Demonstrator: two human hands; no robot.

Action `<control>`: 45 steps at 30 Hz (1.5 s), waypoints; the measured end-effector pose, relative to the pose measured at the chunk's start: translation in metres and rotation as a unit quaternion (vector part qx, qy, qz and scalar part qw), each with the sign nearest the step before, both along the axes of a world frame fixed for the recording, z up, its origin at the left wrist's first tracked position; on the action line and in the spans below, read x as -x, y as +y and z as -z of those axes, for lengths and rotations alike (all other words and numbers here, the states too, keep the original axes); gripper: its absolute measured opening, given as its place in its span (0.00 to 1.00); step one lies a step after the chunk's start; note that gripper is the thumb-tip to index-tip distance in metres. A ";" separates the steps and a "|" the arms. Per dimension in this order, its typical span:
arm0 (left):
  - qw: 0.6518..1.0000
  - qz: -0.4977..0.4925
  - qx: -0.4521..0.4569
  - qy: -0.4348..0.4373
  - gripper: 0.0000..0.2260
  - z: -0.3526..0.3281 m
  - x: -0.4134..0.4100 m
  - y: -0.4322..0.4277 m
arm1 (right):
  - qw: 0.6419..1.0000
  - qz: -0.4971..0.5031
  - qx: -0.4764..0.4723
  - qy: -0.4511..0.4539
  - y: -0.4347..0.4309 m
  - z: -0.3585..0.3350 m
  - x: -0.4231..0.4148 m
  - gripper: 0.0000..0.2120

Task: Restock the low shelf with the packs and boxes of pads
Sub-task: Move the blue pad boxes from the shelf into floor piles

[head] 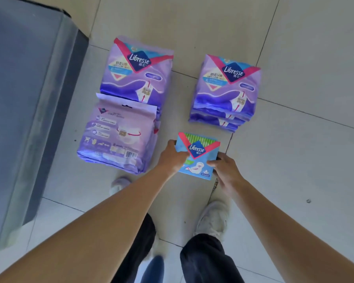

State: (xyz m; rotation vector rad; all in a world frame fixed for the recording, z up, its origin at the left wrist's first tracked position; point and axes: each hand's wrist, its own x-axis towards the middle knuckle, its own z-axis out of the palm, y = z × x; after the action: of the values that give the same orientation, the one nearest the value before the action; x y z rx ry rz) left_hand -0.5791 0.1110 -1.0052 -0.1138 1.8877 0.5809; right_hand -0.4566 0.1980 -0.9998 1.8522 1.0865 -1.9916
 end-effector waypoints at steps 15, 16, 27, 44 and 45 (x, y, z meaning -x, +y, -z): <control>0.991 0.103 0.026 0.086 0.23 0.039 -0.011 0.017 | 0.994 -0.067 -0.056 -0.072 0.006 0.066 -0.007 0.10; 0.986 0.124 0.033 0.105 0.22 0.032 -0.011 0.019 | 0.989 -0.094 -0.070 -0.092 0.007 0.060 -0.007 0.09; 0.967 0.171 -0.044 0.183 0.14 -0.174 0.052 0.050 | 0.855 -0.453 -0.238 -0.082 0.065 -0.172 0.076 0.19; 0.935 -0.025 0.059 0.348 0.11 -0.564 0.218 -0.225 | 0.477 -0.765 -0.405 0.154 -0.141 -0.566 0.342 0.13; 0.931 -0.054 0.071 0.353 0.11 -0.572 0.219 -0.252 | 0.469 -0.767 -0.403 0.173 -0.165 -0.577 0.352 0.15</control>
State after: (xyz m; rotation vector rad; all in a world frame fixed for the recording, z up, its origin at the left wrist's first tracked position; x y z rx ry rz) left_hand -0.7984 -0.1407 -0.4334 -0.1108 2.6406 0.6073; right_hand -0.8090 0.0330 -0.4233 -0.1694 2.5731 -0.5314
